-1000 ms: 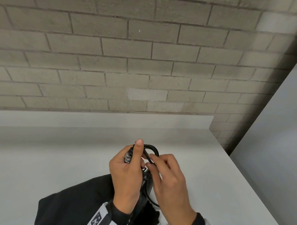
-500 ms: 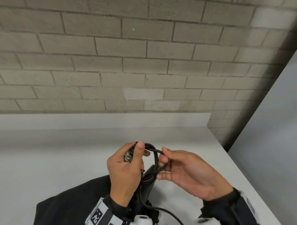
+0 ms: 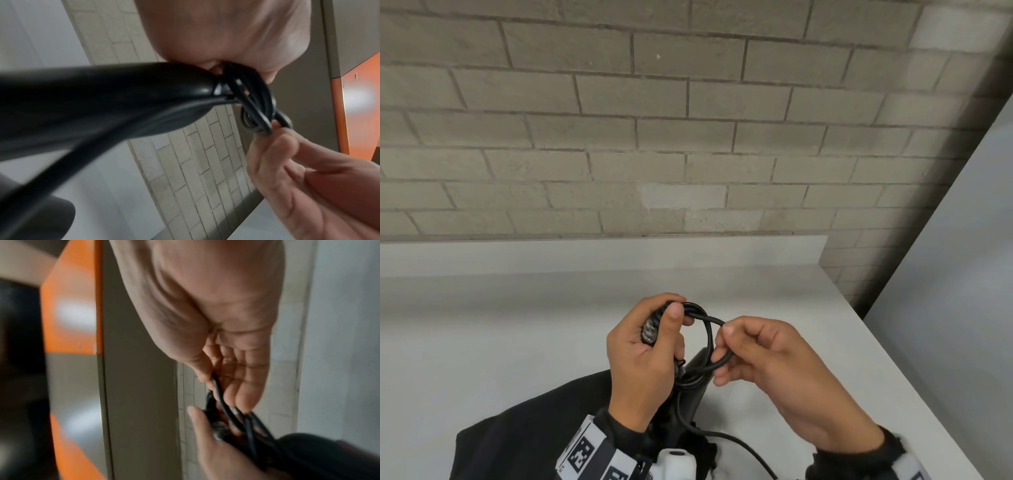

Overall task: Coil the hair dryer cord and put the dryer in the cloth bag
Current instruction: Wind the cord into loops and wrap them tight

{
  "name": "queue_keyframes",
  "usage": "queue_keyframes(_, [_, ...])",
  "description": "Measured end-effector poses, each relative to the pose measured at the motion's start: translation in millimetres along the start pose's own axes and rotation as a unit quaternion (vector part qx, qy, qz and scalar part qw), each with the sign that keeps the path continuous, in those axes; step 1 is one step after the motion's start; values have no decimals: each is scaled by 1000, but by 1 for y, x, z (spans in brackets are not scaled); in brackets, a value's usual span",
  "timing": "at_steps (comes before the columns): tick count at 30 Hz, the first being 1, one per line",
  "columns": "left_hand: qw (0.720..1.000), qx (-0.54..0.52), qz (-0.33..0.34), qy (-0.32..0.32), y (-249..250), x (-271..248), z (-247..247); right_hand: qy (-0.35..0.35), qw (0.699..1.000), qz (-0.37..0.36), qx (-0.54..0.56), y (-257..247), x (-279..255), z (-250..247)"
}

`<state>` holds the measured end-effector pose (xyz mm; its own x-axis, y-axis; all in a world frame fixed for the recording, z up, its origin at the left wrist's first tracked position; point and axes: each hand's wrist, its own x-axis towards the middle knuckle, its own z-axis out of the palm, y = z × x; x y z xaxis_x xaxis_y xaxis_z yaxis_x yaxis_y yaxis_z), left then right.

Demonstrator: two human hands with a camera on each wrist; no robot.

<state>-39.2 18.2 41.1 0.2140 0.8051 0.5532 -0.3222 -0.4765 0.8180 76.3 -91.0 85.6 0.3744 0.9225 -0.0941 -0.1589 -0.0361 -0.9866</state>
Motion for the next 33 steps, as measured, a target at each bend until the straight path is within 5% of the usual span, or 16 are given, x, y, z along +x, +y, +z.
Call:
queue_keyframes(2, [1000, -2, 3, 4, 0, 0, 1, -39, 986, 94, 131, -7, 5, -7])
queue_keyframes(4, [1000, 0, 12, 0, -1, 0, 3, -75, 935, 174, 299, -10, 9, -11])
queue_keyframes(6, [1000, 6, 13, 4, -1, 2, 3, -72, 924, 165, 339, -5, 9, -10])
queue_keyframes(11, [999, 29, -1, 43, -2, 5, 3, -110, 970, -33, 212, 23, -4, 6])
queue_keyframes(14, [998, 31, -10, 59, -2, 6, 4, -72, 986, -145, 29, 49, -7, 15])
queue_keyframes(17, [997, 33, -14, 61, -3, 6, 6, 19, 955, -248, -160, 68, -8, 28])
queue_keyframes(20, [997, 38, -13, 60, -3, 4, 6, 62, 932, -304, -186, 72, -11, 35])
queue_keyframes(26, [993, 33, -63, 91, -5, 8, 2, 37, 977, -187, 101, 46, -28, 27])
queue_keyframes(29, [993, 25, -77, 85, -3, 4, 5, -1, 955, -102, 279, 40, -33, 14])
queue_keyframes(33, [990, 18, -101, 92, -4, 6, 4, 83, 923, -49, 372, 38, -39, -5])
